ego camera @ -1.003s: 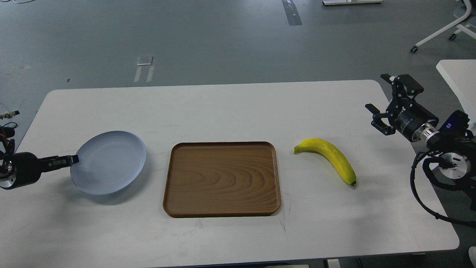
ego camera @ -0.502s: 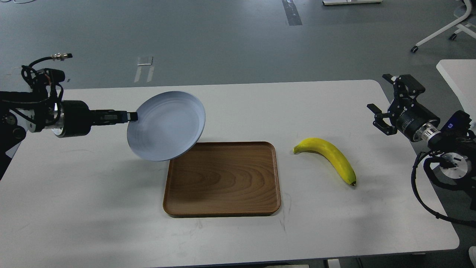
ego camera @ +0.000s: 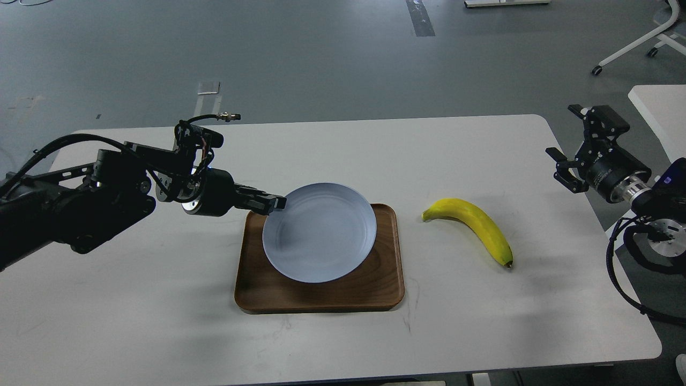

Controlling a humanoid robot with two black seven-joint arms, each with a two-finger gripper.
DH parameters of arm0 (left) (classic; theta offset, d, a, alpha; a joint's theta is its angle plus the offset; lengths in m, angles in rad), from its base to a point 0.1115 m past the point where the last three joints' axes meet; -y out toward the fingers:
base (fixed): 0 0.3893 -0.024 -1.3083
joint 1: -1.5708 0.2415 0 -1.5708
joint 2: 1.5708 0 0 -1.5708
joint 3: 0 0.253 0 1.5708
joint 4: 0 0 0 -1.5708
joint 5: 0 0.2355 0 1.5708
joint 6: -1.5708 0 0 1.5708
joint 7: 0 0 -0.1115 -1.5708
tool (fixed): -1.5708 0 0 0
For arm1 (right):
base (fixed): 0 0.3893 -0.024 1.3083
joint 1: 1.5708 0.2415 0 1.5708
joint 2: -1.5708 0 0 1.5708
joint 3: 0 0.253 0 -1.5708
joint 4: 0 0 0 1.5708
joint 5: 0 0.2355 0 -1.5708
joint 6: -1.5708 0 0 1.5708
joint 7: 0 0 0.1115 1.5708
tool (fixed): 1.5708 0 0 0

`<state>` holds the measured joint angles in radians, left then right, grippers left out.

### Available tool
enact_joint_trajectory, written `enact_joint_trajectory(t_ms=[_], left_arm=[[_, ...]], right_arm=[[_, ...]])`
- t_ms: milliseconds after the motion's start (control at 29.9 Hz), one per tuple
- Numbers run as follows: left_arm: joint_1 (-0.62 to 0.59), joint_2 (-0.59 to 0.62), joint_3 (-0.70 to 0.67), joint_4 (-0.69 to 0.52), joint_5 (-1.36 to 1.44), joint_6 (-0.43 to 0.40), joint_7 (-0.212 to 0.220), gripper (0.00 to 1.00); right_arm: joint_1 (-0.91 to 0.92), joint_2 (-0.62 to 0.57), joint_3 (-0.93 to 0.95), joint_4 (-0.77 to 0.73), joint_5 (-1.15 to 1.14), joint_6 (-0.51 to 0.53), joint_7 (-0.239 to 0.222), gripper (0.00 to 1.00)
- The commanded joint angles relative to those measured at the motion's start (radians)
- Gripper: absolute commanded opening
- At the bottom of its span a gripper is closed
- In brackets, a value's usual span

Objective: Place banana on plate with both arms
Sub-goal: 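Lift the plate with the left gripper and lower it onto the tray, then release the plate and withdraw the left gripper upward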

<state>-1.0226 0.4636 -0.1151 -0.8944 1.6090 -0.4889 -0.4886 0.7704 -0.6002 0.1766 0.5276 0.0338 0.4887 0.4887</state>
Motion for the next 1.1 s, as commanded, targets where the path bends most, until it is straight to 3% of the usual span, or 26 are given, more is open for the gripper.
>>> enact_joint_trajectory(t_ms=[0, 769, 836, 903, 970, 1003, 1070], left_arm=[[0.002, -0.04, 0.0, 0.038, 0.0, 0.0, 0.0, 0.0], [-0.001, -0.143, 0.074, 0.175, -0.001, 0.039, 0.0, 0.0], [-0.005, -0.143, 0.074, 0.175, -0.004, 0.039, 0.0, 0.26], [-0.007, -0.143, 0.072, 0.175, -0.017, 0.039, 0.0, 0.6], [-0.007, -0.143, 0.072, 0.173, -0.017, 0.039, 0.0, 0.78], [-0.008, -0.146, 0.071, 0.167, -0.018, 0.038, 0.0, 0.98], [-0.01, -0.143, 0.069, 0.16, -0.024, 0.036, 0.0, 0.99]], right_arm=[[0.0, -0.003, 0.0, 0.0, 0.0, 0.0, 0.0, 1.0], [-0.006, -0.003, 0.0, -0.006, 0.0, 0.0, 0.0, 1.0], [-0.006, -0.003, 0.0, -0.008, 0.0, 0.0, 0.0, 1.0], [-0.006, -0.003, 0.0, -0.008, 0.0, 0.0, 0.0, 1.0], [-0.006, -0.003, 0.001, -0.008, 0.0, 0.0, 0.0, 1.0], [-0.006, -0.003, 0.001, -0.008, 0.0, 0.0, 0.0, 1.0], [-0.006, -0.003, 0.001, -0.011, 0.0, 0.0, 0.0, 1.0]])
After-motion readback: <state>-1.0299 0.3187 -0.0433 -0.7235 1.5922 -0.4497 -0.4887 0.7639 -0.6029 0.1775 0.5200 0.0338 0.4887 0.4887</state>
